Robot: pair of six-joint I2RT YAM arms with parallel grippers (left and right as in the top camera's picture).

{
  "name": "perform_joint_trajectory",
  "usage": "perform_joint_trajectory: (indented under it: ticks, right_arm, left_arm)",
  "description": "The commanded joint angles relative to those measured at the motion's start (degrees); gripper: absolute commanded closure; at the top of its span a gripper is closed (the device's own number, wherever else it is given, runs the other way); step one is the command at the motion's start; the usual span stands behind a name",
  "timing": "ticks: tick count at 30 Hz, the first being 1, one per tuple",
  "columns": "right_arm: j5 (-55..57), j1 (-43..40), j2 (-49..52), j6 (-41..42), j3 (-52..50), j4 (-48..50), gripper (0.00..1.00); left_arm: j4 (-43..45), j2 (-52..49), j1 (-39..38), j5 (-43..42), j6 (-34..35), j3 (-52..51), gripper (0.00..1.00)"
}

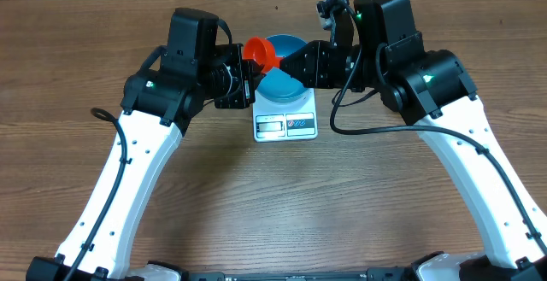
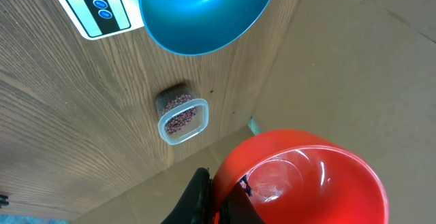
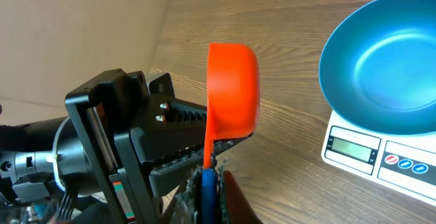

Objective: Scoop item into bowl and weigh 150g on scale
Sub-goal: 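Take the scoop with the right gripper and carry it toward the bean tub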

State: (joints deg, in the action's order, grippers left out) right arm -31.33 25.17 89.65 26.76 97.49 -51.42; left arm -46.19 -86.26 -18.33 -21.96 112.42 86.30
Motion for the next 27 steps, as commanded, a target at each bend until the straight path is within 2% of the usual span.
perform_joint_trajectory:
  ticks: [1, 5, 8, 9, 10, 12, 16, 20, 22, 25, 27]
  right_arm:
    - [-0.28, 0.28, 0.09, -0.15, 0.35, 0.63, 0.96]
    - [-0.24, 0.28, 0.09, -0.15, 0.35, 0.59, 0.96]
    - [0.79, 0.15, 0.09, -0.15, 0.35, 0.31, 0.96]
    - [1.97, 0.15, 0.09, -0.15, 0.35, -0.11, 0.96]
    - [3.13, 0.15, 0.09, -0.15, 0.35, -0.50, 0.96]
    - [6.49, -0.87, 0.09, -0.20, 0.35, -2.60, 0.96]
    - [7.30, -4.59, 0.07, -1.36, 0.35, -5.07, 0.96]
    - [7.10, -10.60, 0.02, -2.93, 0.39, -8.11, 0.96]
    - [6.80, -13.16, -0.24, -4.44, 0.39, -9.62, 0.96]
    - [5.77, -18.45, -1.88, -7.96, 0.42, -12.59, 0.96]
    - [5.75, -20.85, -3.19, -9.38, 0.42, -13.81, 0.96]
  left_arm:
    - [0.11, 0.42, 0.31, -0.57, 0.90, 0.59, 0.94]
    - [0.11, 0.42, 0.31, -0.57, 0.79, 0.59, 0.69]
    - [0.11, 0.42, 0.31, -0.55, -1.62, 0.59, 0.59]
    - [0.11, 0.42, 0.31, -0.55, -4.31, 0.59, 0.55]
    - [0.11, 0.42, 0.31, -0.50, -7.65, 0.59, 0.52]
    - [0.11, 0.42, 0.31, 0.20, -19.69, 0.59, 0.44]
    - [0.11, 0.44, 0.31, 4.11, -40.33, 0.59, 0.42]
    - [0.15, 0.42, 0.31, 6.38, -56.65, 0.59, 0.38]
    - [0.17, 0.42, 0.31, 6.69, -62.53, 0.59, 0.35]
    - [1.49, 0.44, 0.31, 6.88, -76.43, 0.59, 0.34]
    - [1.66, 0.44, 0.31, 6.86, -80.11, 0.61, 0.33]
